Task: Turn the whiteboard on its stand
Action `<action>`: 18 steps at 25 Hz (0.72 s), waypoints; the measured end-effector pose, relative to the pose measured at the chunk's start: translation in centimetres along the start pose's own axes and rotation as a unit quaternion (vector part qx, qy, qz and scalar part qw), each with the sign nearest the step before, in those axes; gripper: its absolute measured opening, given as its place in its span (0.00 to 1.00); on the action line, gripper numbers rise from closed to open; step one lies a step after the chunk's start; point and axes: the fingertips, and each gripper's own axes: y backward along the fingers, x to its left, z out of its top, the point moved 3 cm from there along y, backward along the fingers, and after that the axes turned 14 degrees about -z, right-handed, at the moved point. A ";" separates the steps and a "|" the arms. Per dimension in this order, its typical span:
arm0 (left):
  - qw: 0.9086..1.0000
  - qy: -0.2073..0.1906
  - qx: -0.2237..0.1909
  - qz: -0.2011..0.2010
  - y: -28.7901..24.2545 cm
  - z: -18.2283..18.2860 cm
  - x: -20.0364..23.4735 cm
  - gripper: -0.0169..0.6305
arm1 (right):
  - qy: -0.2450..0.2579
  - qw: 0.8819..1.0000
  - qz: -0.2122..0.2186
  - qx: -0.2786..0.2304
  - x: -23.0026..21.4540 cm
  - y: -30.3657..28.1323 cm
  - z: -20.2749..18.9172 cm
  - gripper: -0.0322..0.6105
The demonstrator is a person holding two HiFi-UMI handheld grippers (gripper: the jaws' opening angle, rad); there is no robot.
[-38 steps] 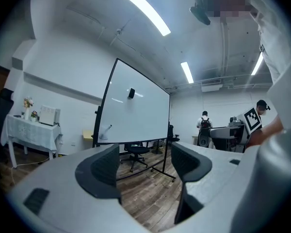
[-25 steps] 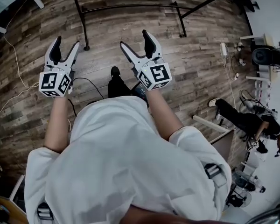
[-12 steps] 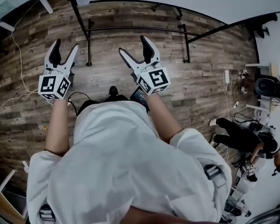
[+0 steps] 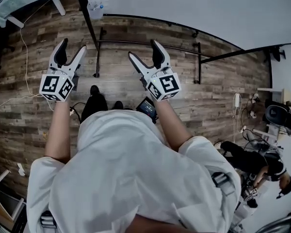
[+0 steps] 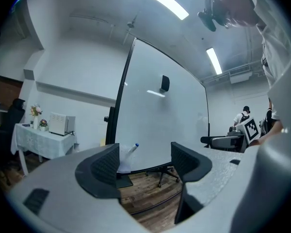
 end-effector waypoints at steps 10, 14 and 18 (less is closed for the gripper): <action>1.000 -0.002 -0.007 -0.023 -2.6 2.5 9.9 0.51 | 0.015 1.000 -0.009 -0.008 1.3 -8.3 2.0 0.65; 0.999 -0.005 0.000 -0.040 -3.7 3.3 14.2 0.51 | 0.013 1.000 -0.024 -0.002 1.9 -12.3 2.4 0.65; 0.998 -0.002 0.002 -0.066 -5.0 3.7 17.8 0.51 | 0.011 0.999 -0.048 0.004 2.0 -15.0 2.3 0.65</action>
